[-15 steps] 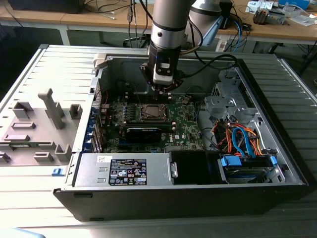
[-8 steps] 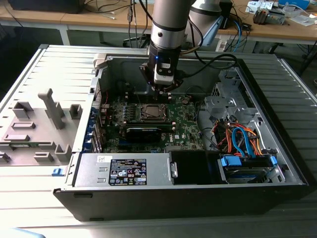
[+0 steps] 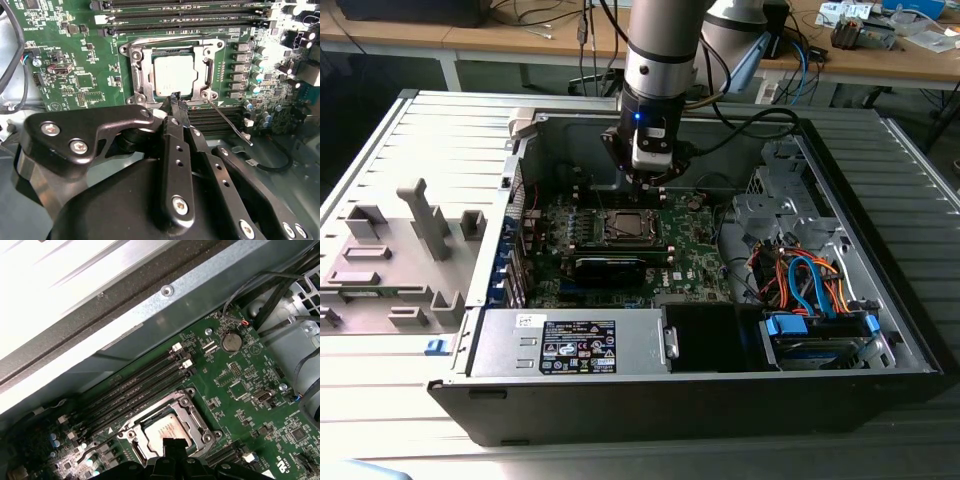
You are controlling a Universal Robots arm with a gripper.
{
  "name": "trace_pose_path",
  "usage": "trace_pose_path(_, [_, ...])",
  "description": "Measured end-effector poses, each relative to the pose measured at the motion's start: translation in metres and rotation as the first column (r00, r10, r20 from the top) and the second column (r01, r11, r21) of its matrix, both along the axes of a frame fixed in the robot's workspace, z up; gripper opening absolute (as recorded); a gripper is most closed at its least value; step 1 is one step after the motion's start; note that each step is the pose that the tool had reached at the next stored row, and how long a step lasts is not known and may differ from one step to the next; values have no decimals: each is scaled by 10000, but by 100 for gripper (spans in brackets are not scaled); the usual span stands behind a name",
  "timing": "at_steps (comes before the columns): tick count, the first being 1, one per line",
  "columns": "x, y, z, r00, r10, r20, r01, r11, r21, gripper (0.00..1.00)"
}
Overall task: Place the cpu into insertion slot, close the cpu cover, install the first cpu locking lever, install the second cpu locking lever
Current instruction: 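Install the first cpu locking lever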
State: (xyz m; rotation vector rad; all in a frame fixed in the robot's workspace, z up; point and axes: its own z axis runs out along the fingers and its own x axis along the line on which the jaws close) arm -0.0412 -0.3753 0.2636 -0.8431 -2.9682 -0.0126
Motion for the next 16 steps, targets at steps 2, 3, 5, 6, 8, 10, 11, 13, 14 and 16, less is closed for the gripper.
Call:
trace_pose_path(2, [0,0,0,10000,54,0,-54,10000,6,11])
trace_pose_path(3, [0,0,0,10000,75,1,-75,10000,9,11])
trace_pose_path(5, [0,0,0,9999,136,1,-136,9999,18,11])
trace_pose_path(6, [0,0,0,9999,154,1,-154,9999,21,11])
trace_pose_path(8, [0,0,0,9998,198,1,-198,9998,28,11])
trace_pose_path(10, [0,0,0,9997,257,1,-257,9997,34,11])
trace_pose_path(11, [0,0,0,9996,279,1,-279,9996,36,11])
trace_pose_path(13, [0,0,0,9995,321,1,-321,9995,42,11])
trace_pose_path(14, [0,0,0,9994,340,1,-340,9994,45,11])
trace_pose_path(16, [0,0,0,9993,382,1,-382,9993,51,11])
